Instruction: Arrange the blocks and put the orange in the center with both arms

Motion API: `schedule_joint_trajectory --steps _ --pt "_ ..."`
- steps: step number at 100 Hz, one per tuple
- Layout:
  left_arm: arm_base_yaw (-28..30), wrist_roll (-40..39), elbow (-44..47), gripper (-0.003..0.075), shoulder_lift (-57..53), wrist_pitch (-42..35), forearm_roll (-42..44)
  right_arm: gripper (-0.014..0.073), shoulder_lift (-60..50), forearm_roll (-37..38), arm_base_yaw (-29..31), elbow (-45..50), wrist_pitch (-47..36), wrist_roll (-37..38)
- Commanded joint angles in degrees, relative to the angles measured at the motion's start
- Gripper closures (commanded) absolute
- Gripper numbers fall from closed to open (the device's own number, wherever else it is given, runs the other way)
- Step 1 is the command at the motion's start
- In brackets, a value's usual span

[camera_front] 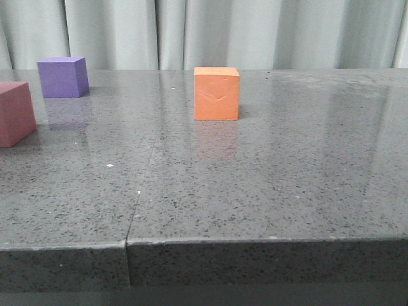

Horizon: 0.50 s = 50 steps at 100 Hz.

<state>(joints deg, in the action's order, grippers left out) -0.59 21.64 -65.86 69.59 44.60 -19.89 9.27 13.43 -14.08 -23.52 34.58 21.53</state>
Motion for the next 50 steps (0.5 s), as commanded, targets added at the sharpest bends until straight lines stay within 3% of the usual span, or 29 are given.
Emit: schedule_joint_trajectory --steps 1,10,20,50 --pt "-0.4 10.2 -5.4 0.003 2.7 0.5 -9.4 0.0661 0.5 1.4 0.1 -1.3 -4.1 -0.7" --pt "-0.4 22.3 -9.7 0.003 6.5 5.3 -16.8 0.0661 0.5 1.4 0.1 -1.3 -4.1 -0.7" --pt "-0.4 29.5 -14.1 0.003 10.3 9.5 -22.8 0.0661 0.5 1.4 0.1 -1.3 -4.1 -0.7" --pt "-4.8 46.9 -26.3 0.003 19.0 15.0 -23.4 0.0661 0.5 1.4 0.1 -1.3 -4.1 -0.7"
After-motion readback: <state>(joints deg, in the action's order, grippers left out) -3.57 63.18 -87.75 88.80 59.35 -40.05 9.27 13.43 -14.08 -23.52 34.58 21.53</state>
